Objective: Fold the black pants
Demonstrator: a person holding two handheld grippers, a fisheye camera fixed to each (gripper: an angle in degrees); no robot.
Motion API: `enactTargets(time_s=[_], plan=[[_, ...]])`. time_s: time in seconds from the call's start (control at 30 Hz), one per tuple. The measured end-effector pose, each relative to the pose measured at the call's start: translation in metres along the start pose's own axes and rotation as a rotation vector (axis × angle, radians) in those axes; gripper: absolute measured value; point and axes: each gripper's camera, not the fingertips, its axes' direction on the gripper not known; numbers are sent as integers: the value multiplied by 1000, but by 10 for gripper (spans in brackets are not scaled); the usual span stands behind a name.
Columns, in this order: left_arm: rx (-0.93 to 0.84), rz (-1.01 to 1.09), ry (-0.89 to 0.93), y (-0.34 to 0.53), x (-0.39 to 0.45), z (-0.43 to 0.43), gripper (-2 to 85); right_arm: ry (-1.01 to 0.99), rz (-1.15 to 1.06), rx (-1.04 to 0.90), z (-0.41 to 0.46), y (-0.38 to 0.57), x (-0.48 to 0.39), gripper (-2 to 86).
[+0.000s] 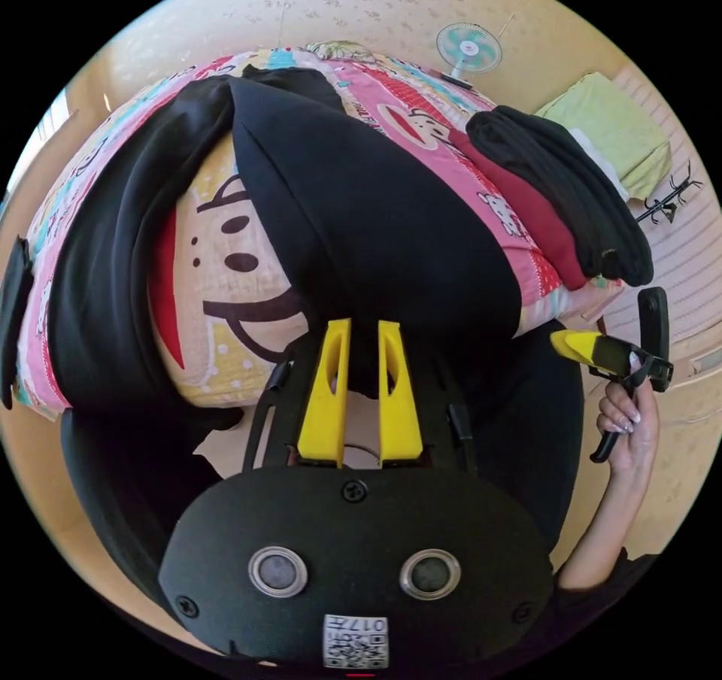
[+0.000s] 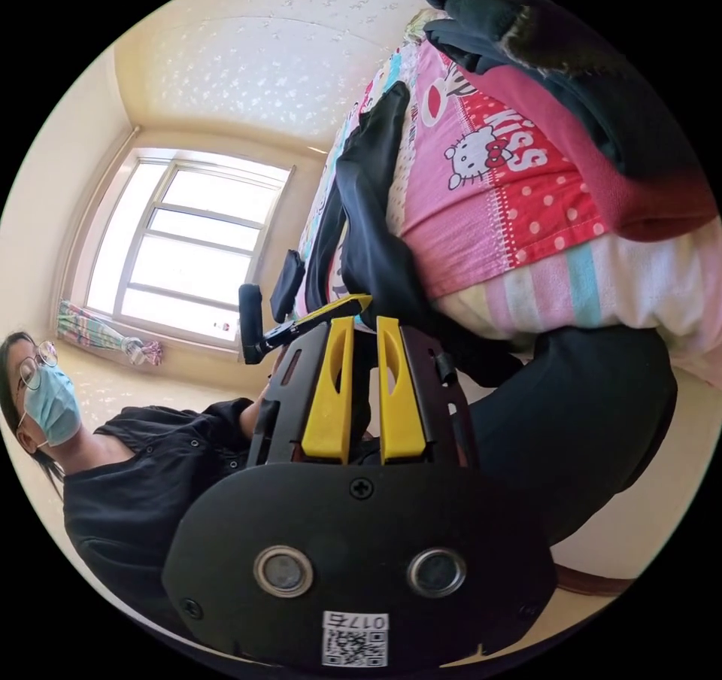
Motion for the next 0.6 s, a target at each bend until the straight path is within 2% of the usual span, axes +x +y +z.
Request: enactTargets(time_s=[0.1,0.27,0.4,0.47,0.5,0.53,0.57,0.6], plan=[[73,3,53,14,-3,-5,51,-12,2,10,0,2,-3,34],[108,-125,422,34,-49,-23,16,13,20,44,-4,6,-8,12],[215,-88,520,48,-56,-68,5,55,33,47,-2,5,-14,6],[287,-107,640,60,-71,-105,1,54,27,47,-1,3,-19,5],[321,-93,682,64,-75,-116,-1,84,27,36,2,2,-23,5],[409,-44,798,73,-84,-139,-3,108,25,26,3,1,-26,5],[471,-2,828,81,-89,-162,-4,172,20,2,8,-2,-34,5],[468,5,785,84,-90,-171,-5,248,15,-17,14,-5,-42,5]])
